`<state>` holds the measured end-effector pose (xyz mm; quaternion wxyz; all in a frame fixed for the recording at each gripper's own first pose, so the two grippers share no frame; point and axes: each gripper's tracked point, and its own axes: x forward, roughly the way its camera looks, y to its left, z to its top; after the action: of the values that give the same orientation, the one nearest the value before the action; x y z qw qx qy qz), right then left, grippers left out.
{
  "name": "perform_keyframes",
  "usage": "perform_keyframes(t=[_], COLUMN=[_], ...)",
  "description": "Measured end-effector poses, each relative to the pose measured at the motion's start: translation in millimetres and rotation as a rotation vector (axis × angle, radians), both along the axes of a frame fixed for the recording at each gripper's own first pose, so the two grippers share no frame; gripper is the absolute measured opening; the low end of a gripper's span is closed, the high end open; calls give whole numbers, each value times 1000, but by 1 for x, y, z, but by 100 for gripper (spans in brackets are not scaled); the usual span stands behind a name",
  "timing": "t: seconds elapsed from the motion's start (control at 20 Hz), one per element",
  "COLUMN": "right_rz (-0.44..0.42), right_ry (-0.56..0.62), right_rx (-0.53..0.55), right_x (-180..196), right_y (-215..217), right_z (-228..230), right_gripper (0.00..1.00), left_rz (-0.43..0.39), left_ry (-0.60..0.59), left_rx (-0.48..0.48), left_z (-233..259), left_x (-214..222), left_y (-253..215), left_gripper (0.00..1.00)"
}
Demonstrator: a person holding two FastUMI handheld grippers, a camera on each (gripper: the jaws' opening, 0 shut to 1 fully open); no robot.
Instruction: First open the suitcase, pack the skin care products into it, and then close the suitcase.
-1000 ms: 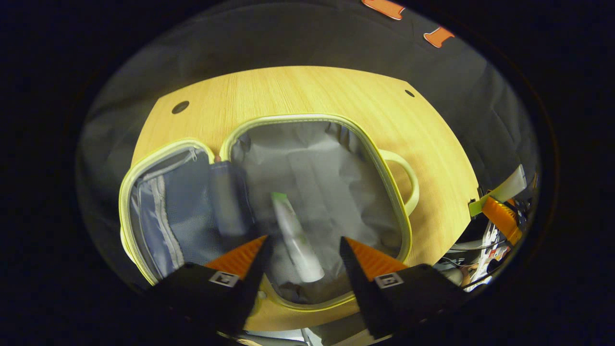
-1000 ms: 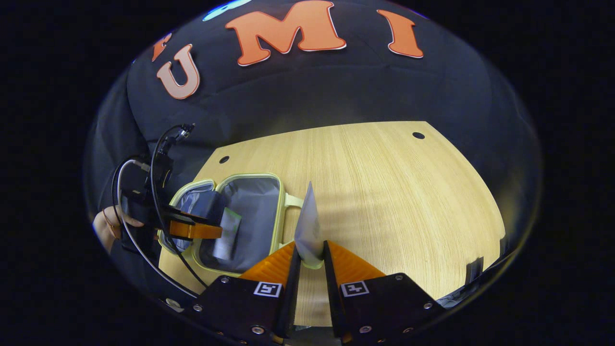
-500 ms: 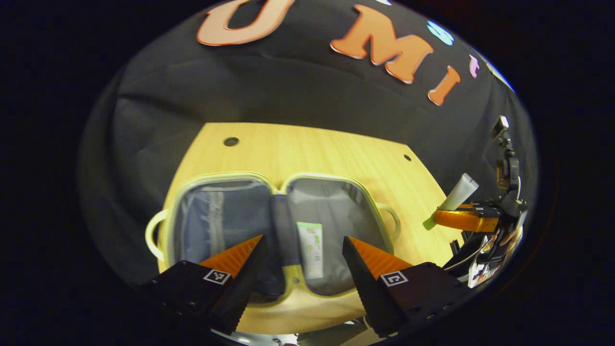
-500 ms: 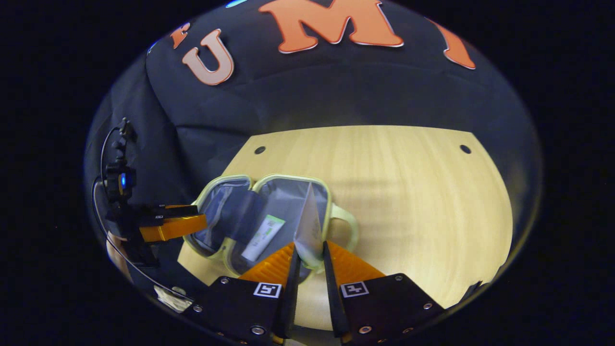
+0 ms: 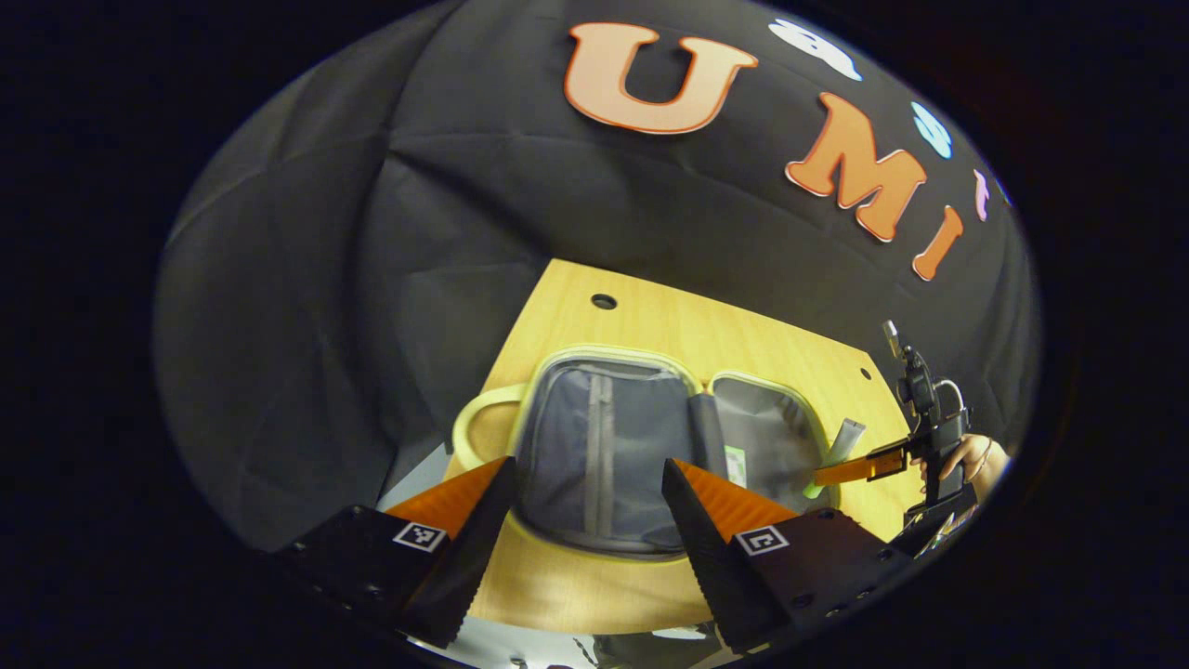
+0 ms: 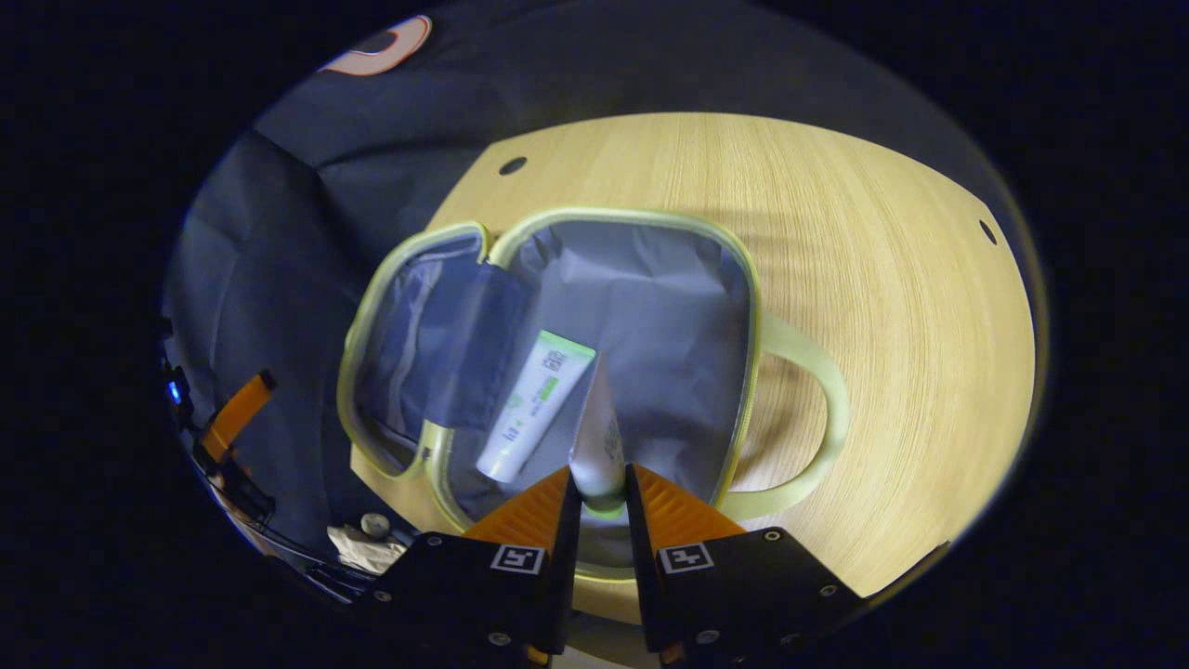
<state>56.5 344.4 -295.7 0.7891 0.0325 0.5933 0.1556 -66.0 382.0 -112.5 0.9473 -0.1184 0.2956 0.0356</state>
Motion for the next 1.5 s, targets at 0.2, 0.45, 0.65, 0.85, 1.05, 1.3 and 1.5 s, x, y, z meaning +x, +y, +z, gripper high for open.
perform_keyframes(t=[0.2, 0.45, 0.65, 0.85, 1.05, 1.3, 1.5], right_rz=[-15, -39, -61, -82, -117, -151, -154], right_ry=[-44, -158, -201, -219, -217, -217, -229], right_rx=[11, 51, 107, 144, 154, 136, 129], right_x=[4, 17, 15, 11, 10, 12, 13], right_y=[7, 9, 17, 16, 10, -1, -8], right_z=[8, 33, 59, 75, 83, 82, 83], right_gripper=[68, 96, 96, 95, 96, 95, 96], left_rz=[46, 88, 147, 195, 232, 242, 247], left_ry=[28, 14, -11, -56, -106, -74, -34], left_rx=[-35, -127, -251, -452, -635, -759, -768], left_z=[-4, -49, -68, -99, -123, -157, -163], left_x=[-17, 3, 17, 41, 67, 95, 110], left_y=[32, 65, 94, 123, 143, 140, 127], left_gripper=[97, 97, 97, 97, 97, 85, 39])
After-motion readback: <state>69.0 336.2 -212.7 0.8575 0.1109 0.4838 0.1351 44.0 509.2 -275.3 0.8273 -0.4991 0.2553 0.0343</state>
